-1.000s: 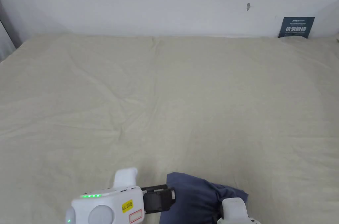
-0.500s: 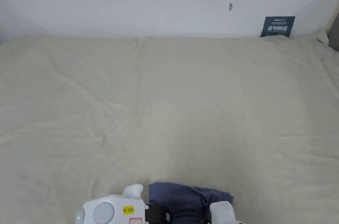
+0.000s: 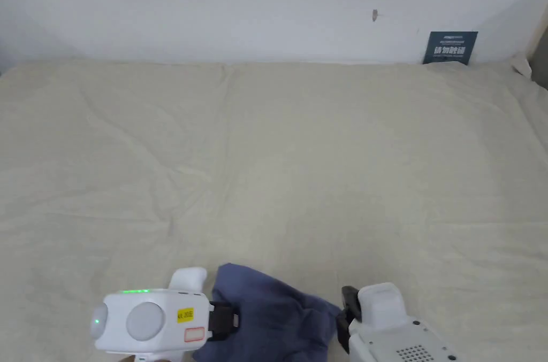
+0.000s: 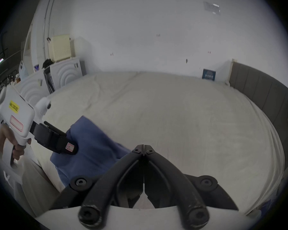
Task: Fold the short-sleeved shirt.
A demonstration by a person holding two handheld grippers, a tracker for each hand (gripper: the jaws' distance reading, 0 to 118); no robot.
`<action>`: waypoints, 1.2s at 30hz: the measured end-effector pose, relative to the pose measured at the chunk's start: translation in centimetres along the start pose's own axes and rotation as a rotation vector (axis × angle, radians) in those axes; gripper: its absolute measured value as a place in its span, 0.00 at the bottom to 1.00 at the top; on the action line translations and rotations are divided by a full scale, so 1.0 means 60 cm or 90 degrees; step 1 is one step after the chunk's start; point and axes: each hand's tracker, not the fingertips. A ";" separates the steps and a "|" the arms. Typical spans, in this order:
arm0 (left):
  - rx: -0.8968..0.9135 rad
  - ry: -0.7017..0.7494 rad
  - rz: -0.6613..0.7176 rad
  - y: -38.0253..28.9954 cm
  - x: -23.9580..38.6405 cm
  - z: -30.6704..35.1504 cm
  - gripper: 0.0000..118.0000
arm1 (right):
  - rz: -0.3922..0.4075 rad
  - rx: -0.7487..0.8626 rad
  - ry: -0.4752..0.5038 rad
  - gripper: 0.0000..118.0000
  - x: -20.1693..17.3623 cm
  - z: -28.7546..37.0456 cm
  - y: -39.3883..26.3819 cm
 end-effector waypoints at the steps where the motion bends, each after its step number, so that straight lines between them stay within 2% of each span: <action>1: 0.008 0.019 0.002 0.010 -0.024 0.019 0.18 | -0.002 0.015 0.001 0.00 -0.003 0.005 0.015; 14: 0.036 0.349 0.074 0.085 -0.399 0.258 0.18 | 0.015 0.116 0.020 0.00 -0.093 -0.003 0.152; 19: 0.019 0.413 0.111 0.088 -0.512 0.303 0.18 | 0.013 0.114 0.019 0.00 -0.126 -0.022 0.170; 23: 0.010 0.399 0.179 0.087 -0.569 0.300 0.18 | 0.011 0.097 0.009 0.00 -0.129 -0.044 0.167; 25: 0.004 0.390 0.183 0.088 -0.577 0.290 0.18 | 0.007 0.084 0.007 0.00 -0.128 -0.051 0.165; 26: -0.004 0.391 0.185 0.088 -0.579 0.284 0.23 | 0.006 0.079 0.004 0.00 -0.123 -0.056 0.162; 27: -0.010 0.397 0.185 0.088 -0.577 0.280 0.37 | 0.005 0.077 0.002 0.00 -0.112 -0.062 0.159; 29: -0.011 0.421 0.177 0.090 -0.579 0.278 0.78 | 0.003 0.071 -0.006 0.00 -0.108 -0.062 0.160; 30: -0.009 0.430 0.177 0.091 -0.574 0.279 0.94 | 0.001 0.073 -0.008 0.00 -0.105 -0.060 0.161; 36: 0.117 0.401 0.195 0.110 -0.508 0.347 0.95 | -0.023 0.102 -0.012 0.00 -0.066 -0.034 0.175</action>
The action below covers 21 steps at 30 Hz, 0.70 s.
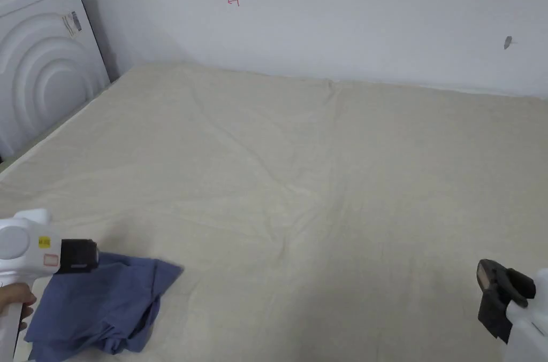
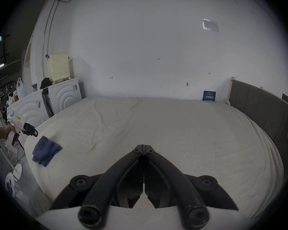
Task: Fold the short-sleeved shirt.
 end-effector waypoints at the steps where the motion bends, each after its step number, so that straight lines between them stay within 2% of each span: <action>1: 0.021 -0.010 0.005 0.002 0.008 0.025 0.95 | -0.003 0.010 0.000 0.00 0.007 0.007 0.009; 6: 0.167 -0.043 0.017 0.008 0.076 0.161 0.95 | -0.004 0.073 -0.010 0.00 0.040 0.053 0.057; 10: 0.305 -0.055 -0.027 -0.001 0.158 0.279 0.95 | 0.009 0.126 -0.021 0.00 0.062 0.103 0.104; 14: 0.430 -0.138 -0.054 -0.026 0.236 0.380 0.95 | 0.023 0.174 -0.049 0.00 0.086 0.150 0.148; 21: 0.599 -0.210 -0.063 -0.100 0.379 0.475 0.95 | 0.047 0.241 -0.104 0.00 0.123 0.218 0.184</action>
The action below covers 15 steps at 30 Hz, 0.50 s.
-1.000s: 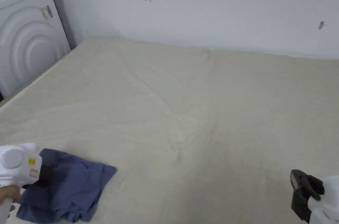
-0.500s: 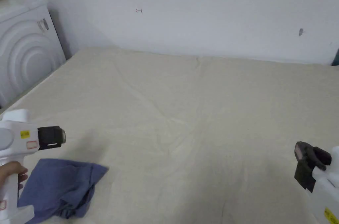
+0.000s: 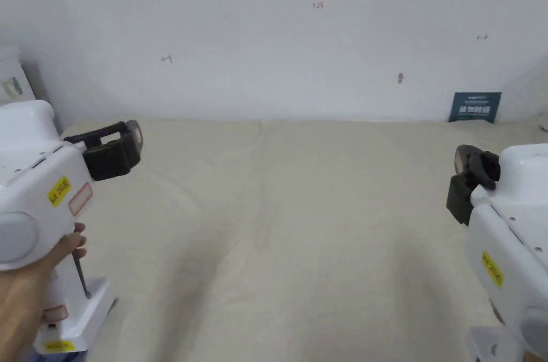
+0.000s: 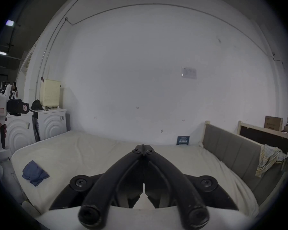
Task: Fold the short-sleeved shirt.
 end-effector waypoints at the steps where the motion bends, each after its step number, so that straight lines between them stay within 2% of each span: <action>1: 0.022 -0.009 -0.015 -0.004 0.023 0.005 0.95 | 0.004 0.005 -0.006 0.00 0.007 0.006 0.004; 5: 0.061 -0.039 -0.006 -0.036 0.089 0.015 0.95 | 0.012 0.025 -0.027 0.00 0.031 0.031 0.009; 6: 0.069 -0.039 -0.013 -0.045 0.102 0.017 0.95 | 0.016 0.031 -0.032 0.00 0.021 0.046 0.016; 11: 0.081 -0.058 -0.028 -0.092 0.154 0.018 0.94 | 0.005 0.053 -0.039 0.00 0.048 0.062 0.012; 15: 0.076 -0.073 -0.031 -0.113 0.177 0.023 0.88 | 0.004 0.052 -0.050 0.00 0.060 0.064 0.004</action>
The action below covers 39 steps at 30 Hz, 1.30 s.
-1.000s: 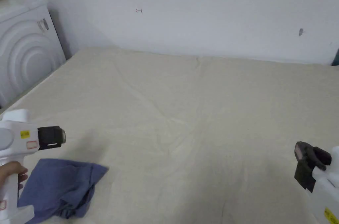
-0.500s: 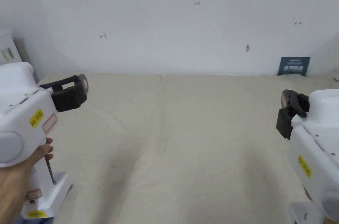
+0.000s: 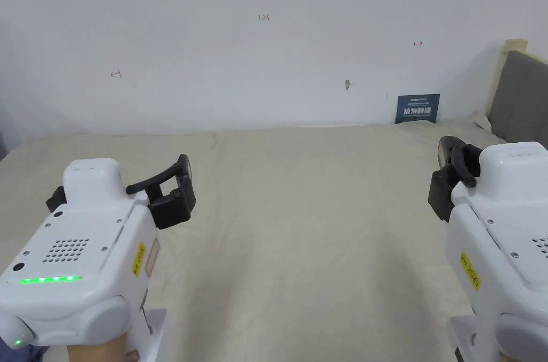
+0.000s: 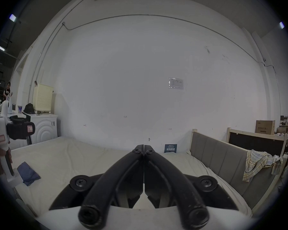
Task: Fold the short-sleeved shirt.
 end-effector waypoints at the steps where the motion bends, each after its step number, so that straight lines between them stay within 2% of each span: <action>1: -0.003 0.000 -0.007 -0.002 0.012 0.003 0.86 | -0.001 0.001 0.000 0.00 0.001 0.002 -0.002; 4: -0.004 -0.002 -0.010 -0.012 0.017 0.006 0.67 | 0.000 -0.002 -0.003 0.00 0.006 -0.001 -0.006; 5: -0.005 -0.014 -0.010 -0.013 0.023 0.009 0.57 | 0.000 -0.003 -0.005 0.00 0.005 0.000 -0.007; 7: -0.020 -0.024 -0.023 -0.015 0.029 0.006 0.10 | -0.004 -0.002 -0.006 0.00 0.008 -0.003 -0.009; 8: -0.019 -0.020 -0.025 -0.019 0.034 0.005 0.00 | -0.006 -0.003 -0.005 0.00 0.008 -0.003 -0.009; 39: -0.038 -0.046 -0.029 -0.015 0.041 0.017 0.00 | -0.012 0.002 -0.007 0.00 0.013 -0.002 -0.003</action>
